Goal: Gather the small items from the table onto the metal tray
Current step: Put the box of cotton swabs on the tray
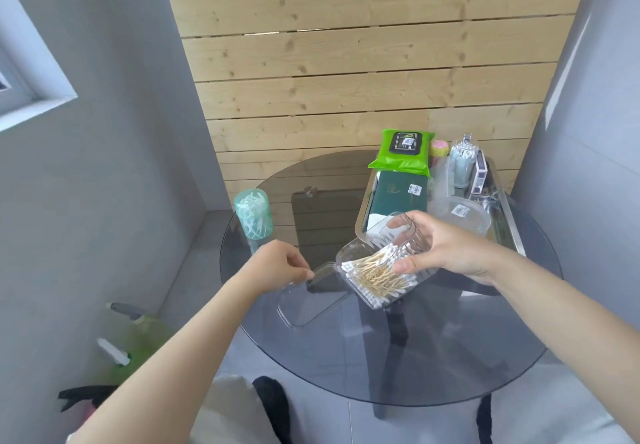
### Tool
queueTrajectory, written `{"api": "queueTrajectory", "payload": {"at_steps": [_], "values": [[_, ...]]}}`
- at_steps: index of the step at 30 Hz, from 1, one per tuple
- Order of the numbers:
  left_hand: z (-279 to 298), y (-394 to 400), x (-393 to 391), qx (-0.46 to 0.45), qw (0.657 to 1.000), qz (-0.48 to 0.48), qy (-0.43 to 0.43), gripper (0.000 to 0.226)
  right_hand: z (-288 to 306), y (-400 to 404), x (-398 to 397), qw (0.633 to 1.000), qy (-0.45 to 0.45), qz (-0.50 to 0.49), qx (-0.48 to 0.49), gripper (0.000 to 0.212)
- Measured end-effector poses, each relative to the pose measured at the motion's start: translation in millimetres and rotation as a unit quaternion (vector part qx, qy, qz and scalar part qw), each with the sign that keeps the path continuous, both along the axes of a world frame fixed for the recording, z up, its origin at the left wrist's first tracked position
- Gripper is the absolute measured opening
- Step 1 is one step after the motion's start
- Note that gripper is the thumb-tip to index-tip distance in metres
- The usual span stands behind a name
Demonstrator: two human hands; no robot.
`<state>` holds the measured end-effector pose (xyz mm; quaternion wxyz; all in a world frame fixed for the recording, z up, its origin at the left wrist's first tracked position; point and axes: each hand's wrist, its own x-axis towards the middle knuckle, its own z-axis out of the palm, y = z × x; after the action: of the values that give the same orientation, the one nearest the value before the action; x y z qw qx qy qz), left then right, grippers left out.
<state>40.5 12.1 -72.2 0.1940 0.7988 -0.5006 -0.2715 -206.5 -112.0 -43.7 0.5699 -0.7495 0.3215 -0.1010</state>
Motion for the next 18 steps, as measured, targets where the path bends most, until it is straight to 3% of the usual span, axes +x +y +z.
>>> {"api": "queueTrajectory", "payload": {"at_steps": [9, 11, 14, 16, 18], "values": [[-3, -2, -5, -0.060, 0.997, 0.053, -0.016, 0.017, -4, 9, -4, 0.999, -0.008, 0.004, 0.037, 0.061], [4, -5, -5, -0.106, 0.990, 0.082, 0.053, 0.011, -3, 8, -4, 1.000, -0.005, 0.001, 0.031, 0.060], [18, -8, -10, -0.163, 0.948, 0.120, 0.246, 0.026, -3, 8, -2, 0.999, -0.019, -0.003, 0.033, 0.060], [22, -11, -19, -0.159, 0.909, 0.115, 0.368, 0.025, -5, 10, 0, 0.999, -0.035, -0.004, 0.032, 0.057], [23, -14, -31, -0.138, 0.890, 0.087, 0.425, 0.014, -6, 11, 2, 0.998, -0.055, -0.012, 0.040, 0.050]]}}
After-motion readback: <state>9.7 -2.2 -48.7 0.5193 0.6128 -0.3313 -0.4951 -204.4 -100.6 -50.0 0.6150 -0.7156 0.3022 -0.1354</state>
